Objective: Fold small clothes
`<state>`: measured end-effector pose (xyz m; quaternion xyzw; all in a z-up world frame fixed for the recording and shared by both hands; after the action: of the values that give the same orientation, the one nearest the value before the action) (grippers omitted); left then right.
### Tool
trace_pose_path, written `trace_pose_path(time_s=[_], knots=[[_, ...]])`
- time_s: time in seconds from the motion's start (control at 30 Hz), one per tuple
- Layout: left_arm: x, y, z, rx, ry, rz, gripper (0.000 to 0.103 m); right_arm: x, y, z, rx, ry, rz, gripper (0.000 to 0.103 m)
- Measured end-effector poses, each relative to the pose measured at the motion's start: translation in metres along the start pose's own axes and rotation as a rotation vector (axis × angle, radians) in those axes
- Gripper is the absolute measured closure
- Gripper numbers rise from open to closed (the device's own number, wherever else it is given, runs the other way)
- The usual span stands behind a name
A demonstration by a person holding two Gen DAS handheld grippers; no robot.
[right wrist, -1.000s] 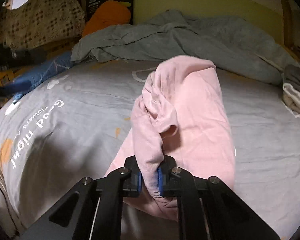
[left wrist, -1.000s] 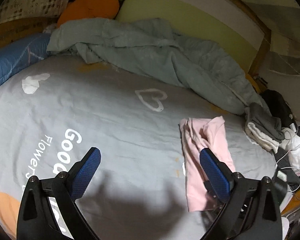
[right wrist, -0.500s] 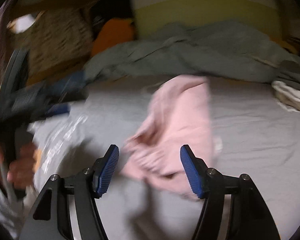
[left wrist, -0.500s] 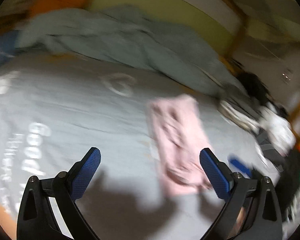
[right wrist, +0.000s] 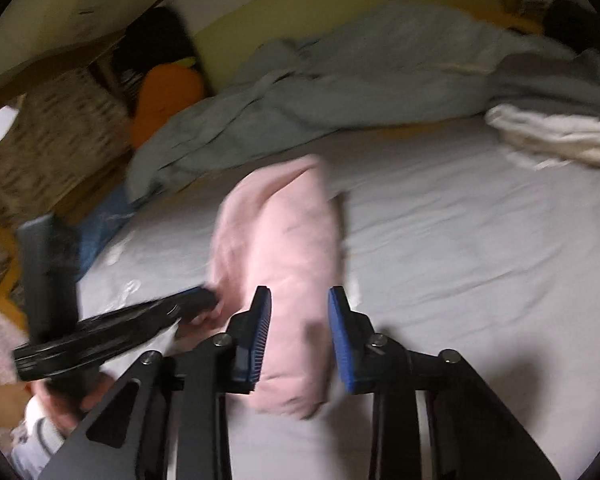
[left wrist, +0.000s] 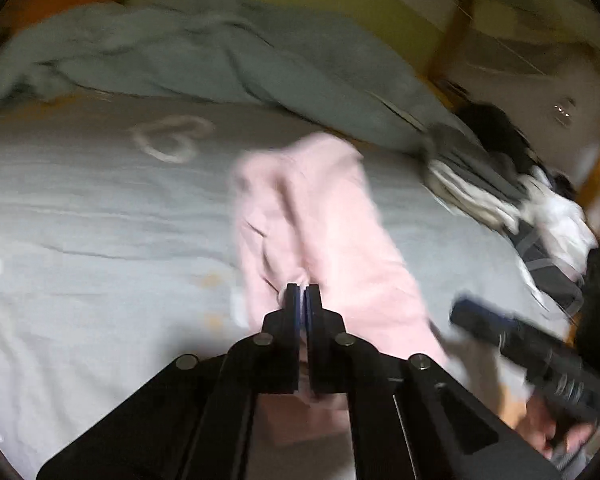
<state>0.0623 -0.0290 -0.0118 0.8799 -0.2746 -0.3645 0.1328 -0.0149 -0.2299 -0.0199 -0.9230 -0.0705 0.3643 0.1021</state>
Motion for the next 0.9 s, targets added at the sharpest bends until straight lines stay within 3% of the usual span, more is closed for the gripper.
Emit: trace_pose_path(time_s=[0.13,0.27,0.33,0.43,0.5,0.57,0.63,0.7,0.8,0.9], knots=[[-0.007,-0.015,-0.003,-0.007,-0.008,-0.076,0.101,0.030,-0.016,0.018,-0.111,-0.096,0.106,0.079],[-0.001,-0.013,0.003,0.018,-0.026,-0.098,0.101,0.024,-0.014,0.014,-0.082,-0.091,0.099,0.079],[-0.005,-0.008,0.002,0.043,-0.016,-0.075,0.101,0.019,-0.010,0.012,-0.076,-0.086,0.090,0.078],[-0.017,0.003,-0.006,0.047,0.040,0.055,0.080,0.007,-0.008,0.002,-0.052,-0.050,0.085,0.078],[-0.016,0.016,-0.011,0.089,0.037,0.123,0.078,-0.003,-0.002,-0.008,-0.046,-0.004,0.116,0.078],[-0.006,0.022,-0.014,0.108,-0.013,0.102,0.078,-0.005,0.002,-0.022,-0.048,0.014,0.154,0.078],[0.009,0.020,-0.016,0.114,-0.052,0.055,0.076,-0.004,0.005,-0.038,-0.047,0.010,0.136,0.078],[0.026,0.014,-0.014,0.090,-0.115,0.032,0.076,0.001,0.006,-0.062,-0.052,-0.002,0.097,0.078],[0.034,0.009,0.000,0.036,-0.180,0.094,0.074,0.023,0.001,-0.099,-0.115,-0.054,0.081,0.079],[0.029,0.013,0.010,0.096,-0.165,0.009,0.073,0.060,-0.004,-0.127,-0.128,-0.123,0.044,0.079]])
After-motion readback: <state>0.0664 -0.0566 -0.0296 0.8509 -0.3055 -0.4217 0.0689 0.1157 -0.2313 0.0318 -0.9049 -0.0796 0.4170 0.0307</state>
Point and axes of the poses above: each gripper's, at about its wrist camera, not at the fingertips, and x roughly the way its jaws point, y to its right, z to its underside, the point moved 3 cm from there along x, roughly the way its jaws point, and after that the axes turned 10 degrees about z, right-handed, at the moved point
